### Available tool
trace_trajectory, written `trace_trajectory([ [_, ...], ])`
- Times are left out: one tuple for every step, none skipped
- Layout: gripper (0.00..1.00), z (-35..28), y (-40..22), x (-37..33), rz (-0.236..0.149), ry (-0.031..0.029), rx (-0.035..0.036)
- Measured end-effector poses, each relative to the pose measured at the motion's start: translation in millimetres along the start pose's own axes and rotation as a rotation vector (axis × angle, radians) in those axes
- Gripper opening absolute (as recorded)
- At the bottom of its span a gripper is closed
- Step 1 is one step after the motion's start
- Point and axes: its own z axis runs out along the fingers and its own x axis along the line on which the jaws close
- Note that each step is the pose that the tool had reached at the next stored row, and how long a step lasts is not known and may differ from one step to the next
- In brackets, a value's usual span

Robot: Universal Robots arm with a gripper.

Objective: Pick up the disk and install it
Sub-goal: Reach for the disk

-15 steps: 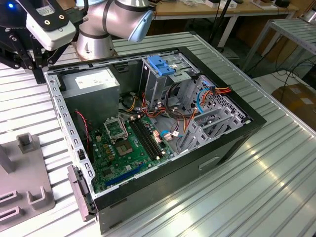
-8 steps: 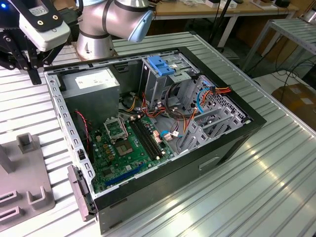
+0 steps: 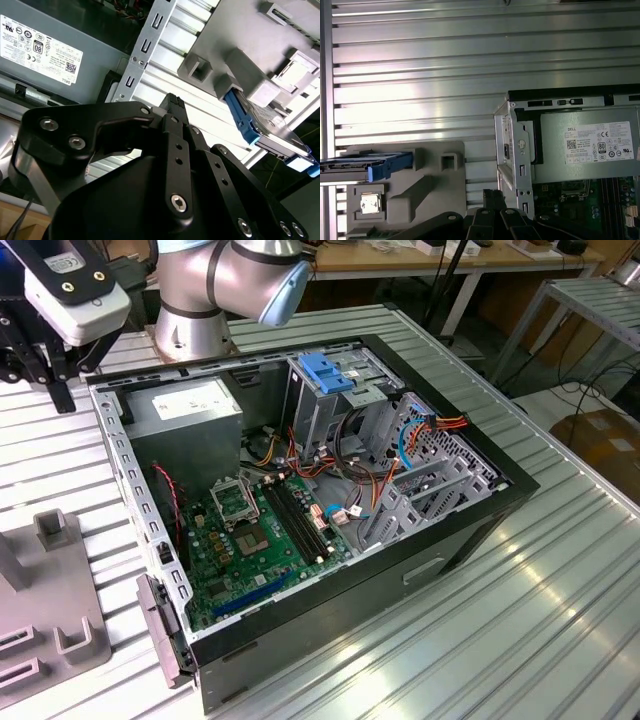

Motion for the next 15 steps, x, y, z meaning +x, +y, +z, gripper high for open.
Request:
trace_trajectory([
  [0.1, 0.0, 0.0, 0.6, 0.0, 0.0, 0.0],
  [0.1, -0.1, -0.2, 2.1, 0.0, 0.0, 0.0],
  [0.1, -0.1, -0.3, 4.1, 0.0, 0.0, 0.0],
  [0.1, -0.2, -0.5, 6.7, 0.0, 0.0, 0.0],
  [0.1, -0.2, -0.7, 8.8, 0.0, 0.0, 0.0],
  [0.1, -0.3, -0.9, 11.2, 0.0, 0.0, 0.0],
  [0.1, -0.4, -1.0, 13.1, 0.0, 0.0, 0.0],
  [0.1, -0.4, -1.1, 14.7, 0.0, 0.0, 0.0001],
  [0.1, -0.5, -1.3, 16.7, 0.0, 0.0, 0.0001],
  [0.1, -0.5, -1.4, 18.1, 0.0, 0.0, 0.0],
  [0.1, -0.6, -1.5, 20.1, 0.0, 0.0001, 0.0],
  [0.1, -0.6, -1.6, 21.5, 0.0, 0.0, 0.0],
  [0.1, -0.7, -1.8, 24.1, 0.0, 0.0, 0.0],
  [0.1, -0.7, -1.9, 25.6, 0.0, 0.0, 0.0],
  [0.1, -0.8, -2.0, 26.7, 0.0, 0.0, 0.0],
])
